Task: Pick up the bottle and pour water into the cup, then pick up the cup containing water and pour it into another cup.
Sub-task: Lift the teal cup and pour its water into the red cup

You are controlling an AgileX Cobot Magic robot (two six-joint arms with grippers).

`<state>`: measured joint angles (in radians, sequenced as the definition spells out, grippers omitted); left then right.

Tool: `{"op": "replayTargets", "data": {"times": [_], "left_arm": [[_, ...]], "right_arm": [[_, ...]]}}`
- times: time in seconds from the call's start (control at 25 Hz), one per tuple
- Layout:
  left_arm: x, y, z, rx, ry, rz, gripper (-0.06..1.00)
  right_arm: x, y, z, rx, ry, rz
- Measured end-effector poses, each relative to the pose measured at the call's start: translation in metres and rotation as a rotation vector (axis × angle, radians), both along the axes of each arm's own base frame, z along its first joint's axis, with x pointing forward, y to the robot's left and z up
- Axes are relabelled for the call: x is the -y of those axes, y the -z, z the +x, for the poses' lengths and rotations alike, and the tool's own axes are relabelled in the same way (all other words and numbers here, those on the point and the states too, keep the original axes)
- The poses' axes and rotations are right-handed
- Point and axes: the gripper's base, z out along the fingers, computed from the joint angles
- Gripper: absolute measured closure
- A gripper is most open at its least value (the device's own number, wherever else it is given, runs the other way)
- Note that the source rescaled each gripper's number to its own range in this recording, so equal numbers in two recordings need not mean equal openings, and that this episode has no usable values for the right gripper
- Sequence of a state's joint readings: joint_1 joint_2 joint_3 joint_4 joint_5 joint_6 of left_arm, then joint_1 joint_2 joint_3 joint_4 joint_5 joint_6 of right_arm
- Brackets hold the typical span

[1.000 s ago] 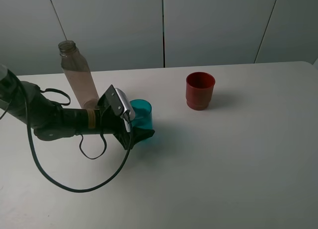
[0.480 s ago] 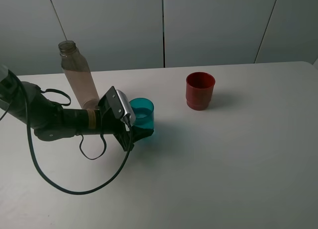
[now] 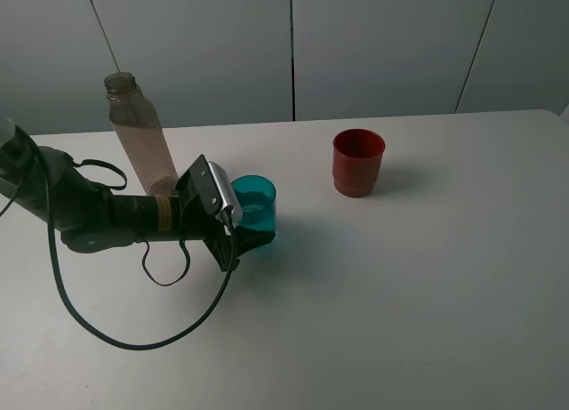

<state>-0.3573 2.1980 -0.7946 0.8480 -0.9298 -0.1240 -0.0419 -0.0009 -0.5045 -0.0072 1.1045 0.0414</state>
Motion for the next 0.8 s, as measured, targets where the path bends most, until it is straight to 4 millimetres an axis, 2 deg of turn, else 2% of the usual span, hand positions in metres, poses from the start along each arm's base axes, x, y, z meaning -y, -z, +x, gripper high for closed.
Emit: {"op": "replayTargets", "data": {"times": [0.24, 0.6, 0.8], "left_arm": [[-0.001, -0.011, 0.003, 0.017, -0.014, 0.028, 0.79], [-0.003, -0.051, 0.010, 0.066, -0.085, -0.011, 0.79], [0.005, -0.079, 0.028, 0.053, -0.159, 0.007, 0.79]], "right_arm": [[0.000, 0.000, 0.000, 0.000, -0.001, -0.002], [0.000, 0.000, 0.000, 0.000, -0.001, -0.002], [0.000, 0.000, 0.000, 0.000, -0.001, -0.002]]}}
